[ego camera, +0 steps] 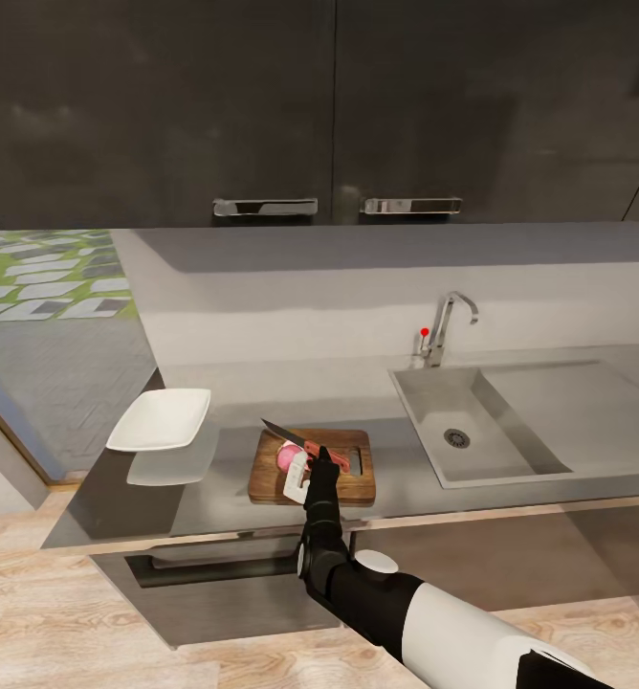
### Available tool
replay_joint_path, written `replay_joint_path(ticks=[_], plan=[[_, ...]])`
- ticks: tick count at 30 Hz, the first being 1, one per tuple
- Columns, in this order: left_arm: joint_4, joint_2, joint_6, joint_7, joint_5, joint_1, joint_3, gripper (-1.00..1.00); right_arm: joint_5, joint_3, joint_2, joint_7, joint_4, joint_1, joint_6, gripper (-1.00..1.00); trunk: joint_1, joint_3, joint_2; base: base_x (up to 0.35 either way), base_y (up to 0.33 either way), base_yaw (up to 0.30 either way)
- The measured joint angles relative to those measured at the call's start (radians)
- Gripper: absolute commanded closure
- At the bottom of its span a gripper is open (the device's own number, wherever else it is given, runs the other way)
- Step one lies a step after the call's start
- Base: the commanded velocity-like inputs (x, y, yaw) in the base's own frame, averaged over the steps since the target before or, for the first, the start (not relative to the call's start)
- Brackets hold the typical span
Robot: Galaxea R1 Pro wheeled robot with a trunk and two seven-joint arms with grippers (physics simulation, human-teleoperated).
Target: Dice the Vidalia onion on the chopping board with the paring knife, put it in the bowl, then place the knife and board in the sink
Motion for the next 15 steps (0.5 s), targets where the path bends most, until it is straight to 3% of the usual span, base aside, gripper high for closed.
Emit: replay_joint_path(ticks=[15], plan=[[0.002,0.000,0.000,0.000,0.000,0.000,0.000,-1.00,0.000,0.000,0.000,0.000,0.000,0.000,0.002,1.00,0.000,0.000,0.000,0.000,0.000,0.000]])
